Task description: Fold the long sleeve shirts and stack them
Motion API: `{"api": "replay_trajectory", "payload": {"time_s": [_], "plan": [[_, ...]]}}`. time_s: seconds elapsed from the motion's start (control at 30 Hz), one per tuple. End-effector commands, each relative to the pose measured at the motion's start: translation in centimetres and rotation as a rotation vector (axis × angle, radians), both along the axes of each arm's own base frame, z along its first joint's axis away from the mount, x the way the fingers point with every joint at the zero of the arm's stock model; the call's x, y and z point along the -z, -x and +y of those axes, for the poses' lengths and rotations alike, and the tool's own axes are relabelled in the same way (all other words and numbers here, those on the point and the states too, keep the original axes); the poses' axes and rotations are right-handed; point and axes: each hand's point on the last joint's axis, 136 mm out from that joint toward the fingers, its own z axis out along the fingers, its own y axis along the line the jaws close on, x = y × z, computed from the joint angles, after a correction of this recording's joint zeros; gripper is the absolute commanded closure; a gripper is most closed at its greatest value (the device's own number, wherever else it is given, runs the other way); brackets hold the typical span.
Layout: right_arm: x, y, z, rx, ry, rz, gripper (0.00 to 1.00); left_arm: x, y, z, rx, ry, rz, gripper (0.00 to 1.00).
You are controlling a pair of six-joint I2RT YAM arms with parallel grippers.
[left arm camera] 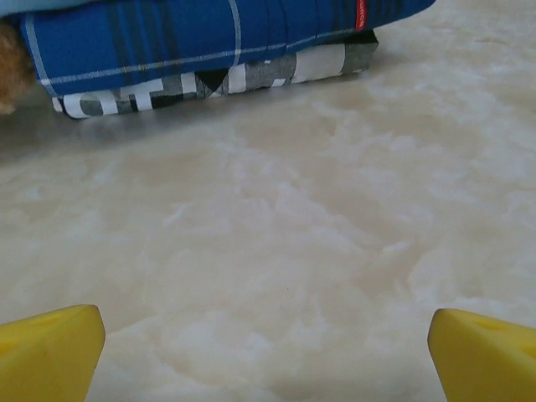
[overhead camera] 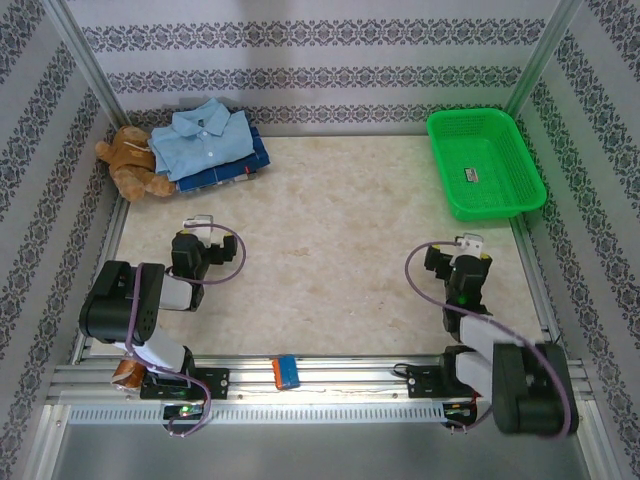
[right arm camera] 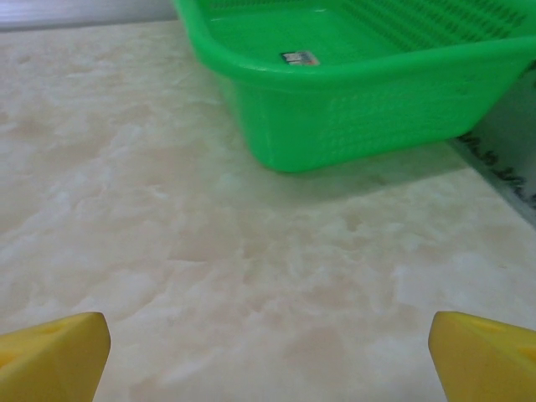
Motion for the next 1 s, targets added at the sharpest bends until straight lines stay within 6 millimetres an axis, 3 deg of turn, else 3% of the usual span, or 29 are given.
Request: {"api": "replay_trajectory", "payload": {"time_s": [0.0, 0.1, 0.2, 0.27, 0.43, 0.53, 0.97], "plan": [[-5.2, -4.4, 1.5, -0.092, -0.052, -0.221, 0.02, -2.5, -1.3, -0.3, 0.049, 0.003, -0.100, 0.01], [-2.9, -5.9, 1.8, -0.083, -0.024, -0.186, 0.02, -2.3, -1.6, -0.3, 0.072, 0.027, -0.075, 0.01], [-2.1, -7.1, 2.7, -0.129, -0.015, -0.116, 0.02, -2.3, -1.7, -0.3, 0.077, 0.038, -0.065, 0.01], [-2.5, -8.6, 3.2, -0.140, 0.013, -0.079, 0.02, -2.2, -1.9, -0.1, 0.069, 0.042, -0.054, 0.00], [-2.6, -8.6, 3.7, -0.152, 0.029, -0.081, 0.02, -2.1, -2.0, 1.0, 0.001, 0.034, -0.045, 0.00], [-2.7, -8.1, 3.2, -0.087, 0.071, -0.093, 0.02, -2.1, -2.0, 1.0, -0.001, 0.032, -0.046, 0.00], [-2.6, -8.5, 3.2, -0.131, 0.023, -0.082, 0.02, -2.1, -2.0, 0.7, 0.011, 0.036, -0.049, 0.00]]}}
